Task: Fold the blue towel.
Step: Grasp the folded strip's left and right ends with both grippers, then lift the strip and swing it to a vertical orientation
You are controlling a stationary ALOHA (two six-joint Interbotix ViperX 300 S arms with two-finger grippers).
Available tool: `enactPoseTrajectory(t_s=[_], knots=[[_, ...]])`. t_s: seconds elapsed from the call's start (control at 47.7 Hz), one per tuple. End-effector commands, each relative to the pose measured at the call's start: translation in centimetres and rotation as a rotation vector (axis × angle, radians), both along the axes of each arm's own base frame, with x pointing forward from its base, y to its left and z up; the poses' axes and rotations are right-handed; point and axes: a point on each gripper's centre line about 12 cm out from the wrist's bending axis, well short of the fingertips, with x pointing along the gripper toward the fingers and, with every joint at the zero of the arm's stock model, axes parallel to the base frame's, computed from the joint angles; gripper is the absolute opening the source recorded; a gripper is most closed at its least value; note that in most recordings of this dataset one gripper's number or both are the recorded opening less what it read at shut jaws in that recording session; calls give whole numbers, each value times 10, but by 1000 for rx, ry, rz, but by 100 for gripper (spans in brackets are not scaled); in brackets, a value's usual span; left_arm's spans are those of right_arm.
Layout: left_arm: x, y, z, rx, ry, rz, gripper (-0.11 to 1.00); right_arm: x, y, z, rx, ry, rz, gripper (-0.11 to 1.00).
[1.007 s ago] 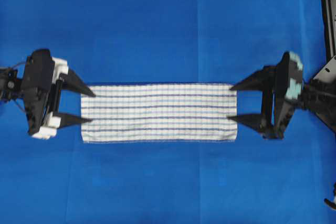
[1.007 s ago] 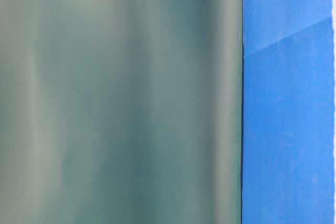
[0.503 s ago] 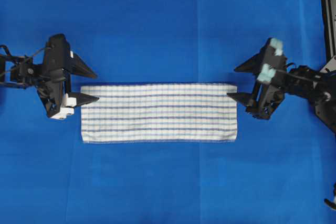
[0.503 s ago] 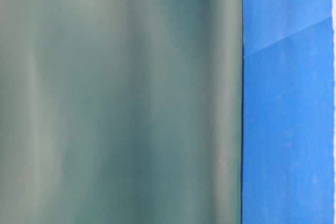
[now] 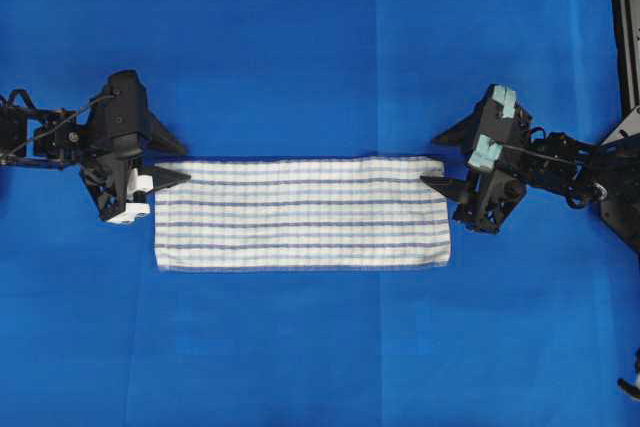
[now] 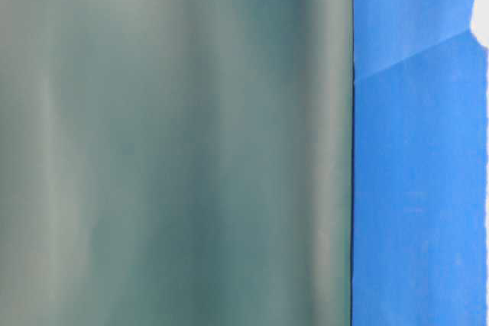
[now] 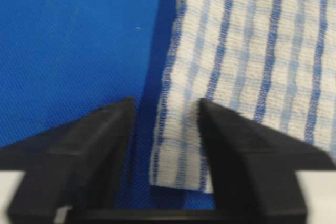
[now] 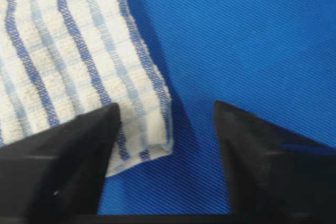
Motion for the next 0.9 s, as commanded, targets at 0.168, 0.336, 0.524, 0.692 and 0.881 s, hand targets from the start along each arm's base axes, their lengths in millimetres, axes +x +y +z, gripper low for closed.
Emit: enactPoseTrajectory(t_s=[0.168,0.336,0.524,0.692,0.881], knots=[[-3,-5,-1,-6,55,-16,3,2,3,6,15,-16,9,2],[-2,-5,13,-4,31,-20,3,0,3,17,18,-60,10,-3],[-1,-5,49,-1,-46,-26,3,-1,3,39,23,-143,17,-3],[-5,-6,91,-2,-117,-29,3,-5,4,62,43,-225,27,-3],[-10,-7,132,-3,-206,-32,3,-9,6,97,76,-350,44,-3]])
